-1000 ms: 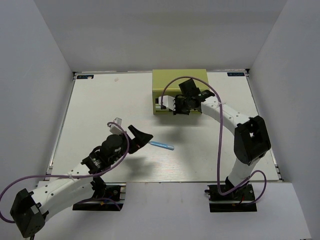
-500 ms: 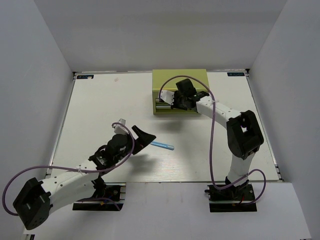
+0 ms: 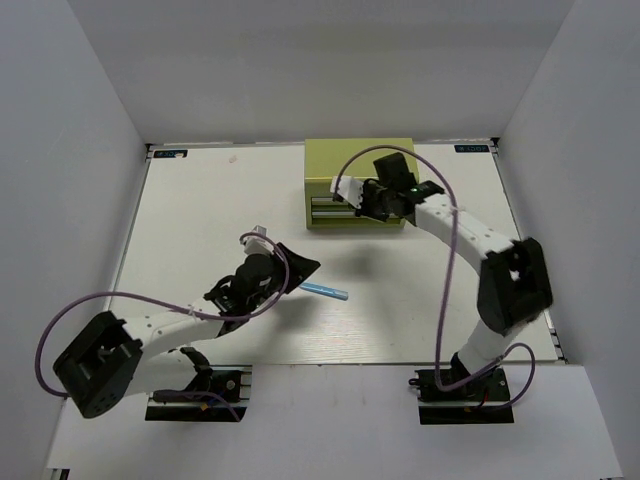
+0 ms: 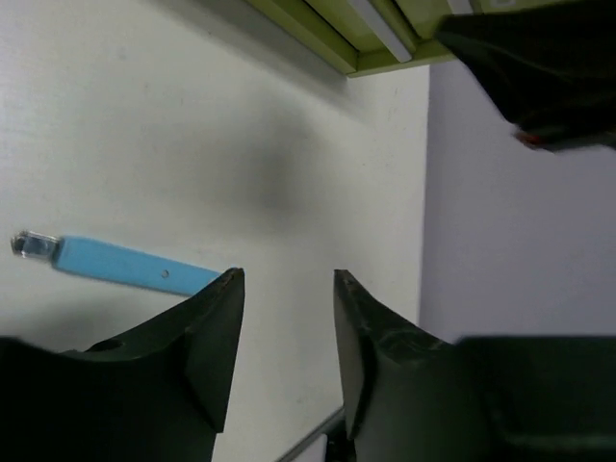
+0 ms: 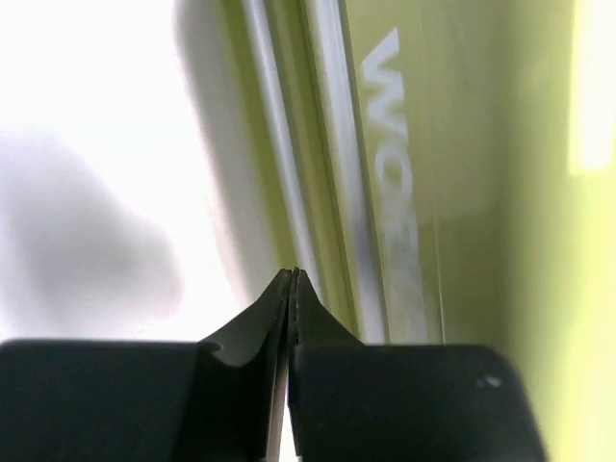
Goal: Sort the stationery into containers
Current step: Close the drawer in the storage box, then open the drawer in the storage box.
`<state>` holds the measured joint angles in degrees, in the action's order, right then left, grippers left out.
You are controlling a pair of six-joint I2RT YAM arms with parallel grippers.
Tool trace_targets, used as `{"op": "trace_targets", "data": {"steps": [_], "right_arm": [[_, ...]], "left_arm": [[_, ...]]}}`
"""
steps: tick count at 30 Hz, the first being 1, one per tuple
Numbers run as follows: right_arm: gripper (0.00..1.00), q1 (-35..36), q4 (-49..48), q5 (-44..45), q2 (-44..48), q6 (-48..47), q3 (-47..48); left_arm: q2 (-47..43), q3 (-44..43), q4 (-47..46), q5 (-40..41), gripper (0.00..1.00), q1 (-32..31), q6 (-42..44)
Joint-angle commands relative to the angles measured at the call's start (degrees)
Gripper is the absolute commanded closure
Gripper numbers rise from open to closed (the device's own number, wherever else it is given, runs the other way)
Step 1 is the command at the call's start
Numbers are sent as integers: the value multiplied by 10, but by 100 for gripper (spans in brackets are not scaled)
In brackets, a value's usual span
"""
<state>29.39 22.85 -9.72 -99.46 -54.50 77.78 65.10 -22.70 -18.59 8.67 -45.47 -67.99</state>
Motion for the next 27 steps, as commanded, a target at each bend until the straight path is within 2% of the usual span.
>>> {"op": "trace_targets", "data": {"steps": [1, 2, 3, 5, 6, 8, 9, 10, 12, 13, 16, 27], "right_arm": [[92, -5, 27, -132, 129, -5, -29], [79, -6, 30, -160, 142, 12, -32], [56, -6, 27, -165, 179, 21, -40], [42, -6, 4, -166, 203, 55, -55], [32, -8, -1, -167, 238, 61, -60], [21, -8, -39, -152, 261, 74, -88], [11, -8, -54, -143, 283, 95, -97], [10, -6, -95, -118, 297, 102, -120], [10, -8, -104, -78, 301, 111, -127], [10, -10, -100, -54, 285, 111, -122], [10, -22, -99, -8, 254, 127, -110], [10, -49, -105, 5, 164, 175, -19]], "left_arm": [[48, -39, -69, 21, 50, 4, -9], [65, -45, -92, 21, 56, 4, -9], [104, -60, -103, 21, 69, 4, -14], [145, -88, -129, 7, 86, 9, -28], [188, -98, -142, 1, 97, 15, -40], [228, -115, -166, -7, 97, 15, -57], [246, -121, -206, -7, 91, 15, -65], [265, -128, -230, -7, 81, 21, -85], [321, -133, -308, -7, 62, 21, -104], [337, -139, -328, -1, 49, 21, -119], [382, -169, -345, 29, 34, 21, -126], [435, -235, -330, 79, 31, 21, -121]]}}
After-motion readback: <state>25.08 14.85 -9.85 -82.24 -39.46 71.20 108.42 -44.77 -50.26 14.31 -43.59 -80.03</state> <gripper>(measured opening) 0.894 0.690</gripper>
